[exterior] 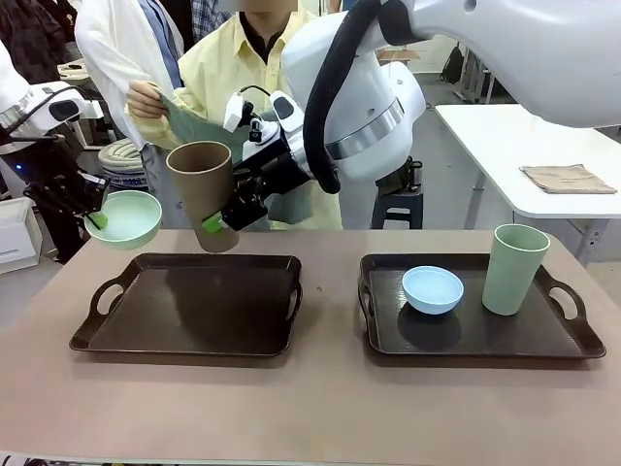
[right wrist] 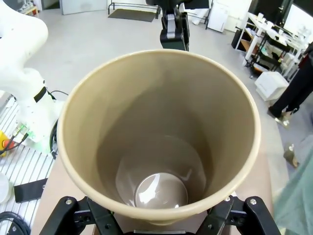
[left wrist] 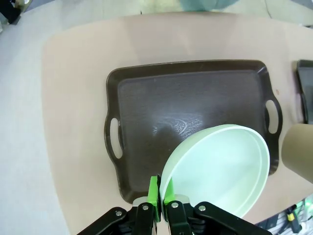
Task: Set up a tray with a mat and arrange the tableware.
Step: Pick up the Picnic Bowl and Reusable plastic cup from the Handle tray in front of the human's position and hold them in the air, then place the Picnic Bowl and Reusable plastic cup back onto the Handle tray in front of the human's position.
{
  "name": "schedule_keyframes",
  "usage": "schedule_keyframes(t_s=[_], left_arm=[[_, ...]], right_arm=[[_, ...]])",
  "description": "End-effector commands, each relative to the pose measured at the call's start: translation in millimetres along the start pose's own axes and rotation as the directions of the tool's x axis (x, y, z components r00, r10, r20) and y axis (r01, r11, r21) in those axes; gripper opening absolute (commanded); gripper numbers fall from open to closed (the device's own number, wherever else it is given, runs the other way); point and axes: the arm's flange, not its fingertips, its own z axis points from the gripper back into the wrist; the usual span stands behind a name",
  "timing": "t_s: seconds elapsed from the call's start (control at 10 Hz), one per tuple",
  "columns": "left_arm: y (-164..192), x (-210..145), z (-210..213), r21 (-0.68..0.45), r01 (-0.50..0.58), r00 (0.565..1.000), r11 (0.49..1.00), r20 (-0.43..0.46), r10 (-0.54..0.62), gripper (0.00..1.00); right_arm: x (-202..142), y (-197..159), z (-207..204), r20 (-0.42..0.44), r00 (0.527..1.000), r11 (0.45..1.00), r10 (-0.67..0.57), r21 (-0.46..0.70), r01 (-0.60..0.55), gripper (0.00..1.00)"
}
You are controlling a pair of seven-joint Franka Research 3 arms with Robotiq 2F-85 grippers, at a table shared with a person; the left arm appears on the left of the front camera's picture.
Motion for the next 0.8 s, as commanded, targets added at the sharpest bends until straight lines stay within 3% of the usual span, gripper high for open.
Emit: schedule_keyframes(t_s=[0.0, 0.7], left_arm=[[-0.8, 1.2, 1.1, 0.001, 0.002, 1.0, 1.0, 0.015, -0.002, 0.0], [-0.8, 1.2, 1.1, 0.001, 0.002, 1.0, 1.0, 0.015, -0.002, 0.0]], right_arm=[[1.9, 1.6, 2.0, 0.0, 1.0, 1.0, 0.004, -0.004, -0.004, 0.0], [1.9, 1.6, 2.0, 0.0, 1.0, 1.0, 0.004, -0.004, -0.004, 0.0]])
